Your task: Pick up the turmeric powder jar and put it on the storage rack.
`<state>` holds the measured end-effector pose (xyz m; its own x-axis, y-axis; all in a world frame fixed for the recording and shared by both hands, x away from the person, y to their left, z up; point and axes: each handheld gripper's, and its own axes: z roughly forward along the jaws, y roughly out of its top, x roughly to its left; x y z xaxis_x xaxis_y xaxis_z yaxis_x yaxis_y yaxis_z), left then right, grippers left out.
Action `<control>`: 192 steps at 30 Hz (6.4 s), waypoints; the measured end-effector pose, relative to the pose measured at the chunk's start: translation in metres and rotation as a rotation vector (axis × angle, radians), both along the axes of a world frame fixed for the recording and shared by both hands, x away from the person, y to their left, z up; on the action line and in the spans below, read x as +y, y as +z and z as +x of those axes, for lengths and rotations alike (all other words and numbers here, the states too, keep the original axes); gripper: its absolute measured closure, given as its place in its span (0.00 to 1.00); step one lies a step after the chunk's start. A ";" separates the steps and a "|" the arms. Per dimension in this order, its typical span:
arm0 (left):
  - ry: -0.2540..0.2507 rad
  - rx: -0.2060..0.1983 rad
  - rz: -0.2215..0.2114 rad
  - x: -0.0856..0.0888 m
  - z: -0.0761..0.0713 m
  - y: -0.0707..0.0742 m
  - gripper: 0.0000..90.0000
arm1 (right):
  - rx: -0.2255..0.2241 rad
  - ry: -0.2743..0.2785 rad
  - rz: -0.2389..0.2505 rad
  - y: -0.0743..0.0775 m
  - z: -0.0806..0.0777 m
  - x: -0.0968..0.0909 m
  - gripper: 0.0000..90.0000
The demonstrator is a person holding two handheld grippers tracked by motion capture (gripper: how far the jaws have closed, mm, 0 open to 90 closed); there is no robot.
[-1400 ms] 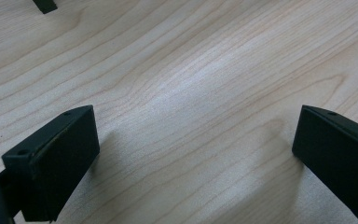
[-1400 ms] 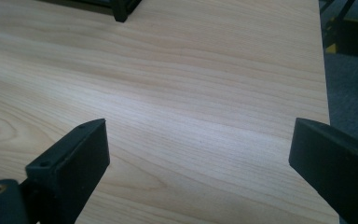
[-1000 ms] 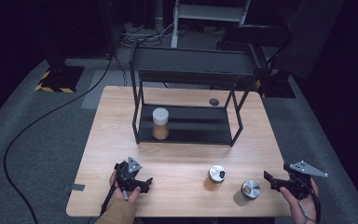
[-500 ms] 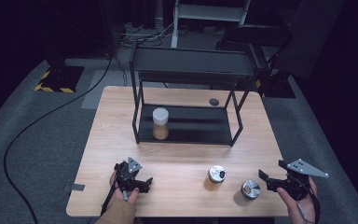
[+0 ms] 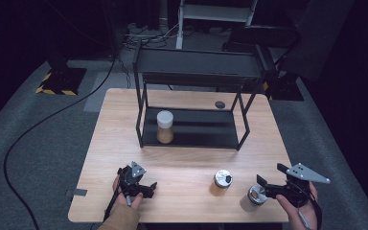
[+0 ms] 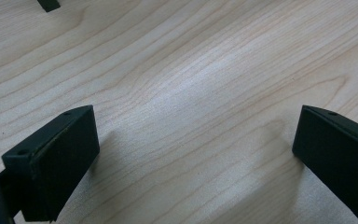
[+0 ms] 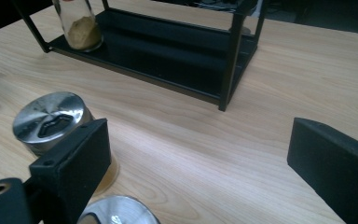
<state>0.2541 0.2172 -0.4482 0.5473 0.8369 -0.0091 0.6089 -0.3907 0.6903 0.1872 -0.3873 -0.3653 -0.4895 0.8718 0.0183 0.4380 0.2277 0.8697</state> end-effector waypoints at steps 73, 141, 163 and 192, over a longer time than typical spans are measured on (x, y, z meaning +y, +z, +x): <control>-0.006 0.000 0.000 0.001 0.000 0.000 0.00 | 0.019 0.135 -0.021 -0.020 0.015 0.107 0.07; -0.016 0.002 -0.001 0.001 0.000 0.000 0.00 | 0.151 0.105 -0.205 0.047 0.047 0.145 0.35; -0.015 0.001 -0.001 0.001 0.000 0.000 0.00 | 0.116 0.153 -0.212 0.082 0.084 0.159 0.35; -0.018 0.001 -0.001 0.001 0.000 0.000 0.00 | 0.108 0.171 -0.202 0.087 0.141 0.192 0.35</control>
<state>0.2541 0.2181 -0.4482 0.5623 0.8268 -0.0108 0.6027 -0.4008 0.6900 0.3286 -0.1953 -0.2785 -0.6341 0.7683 -0.0877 0.4660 0.4702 0.7495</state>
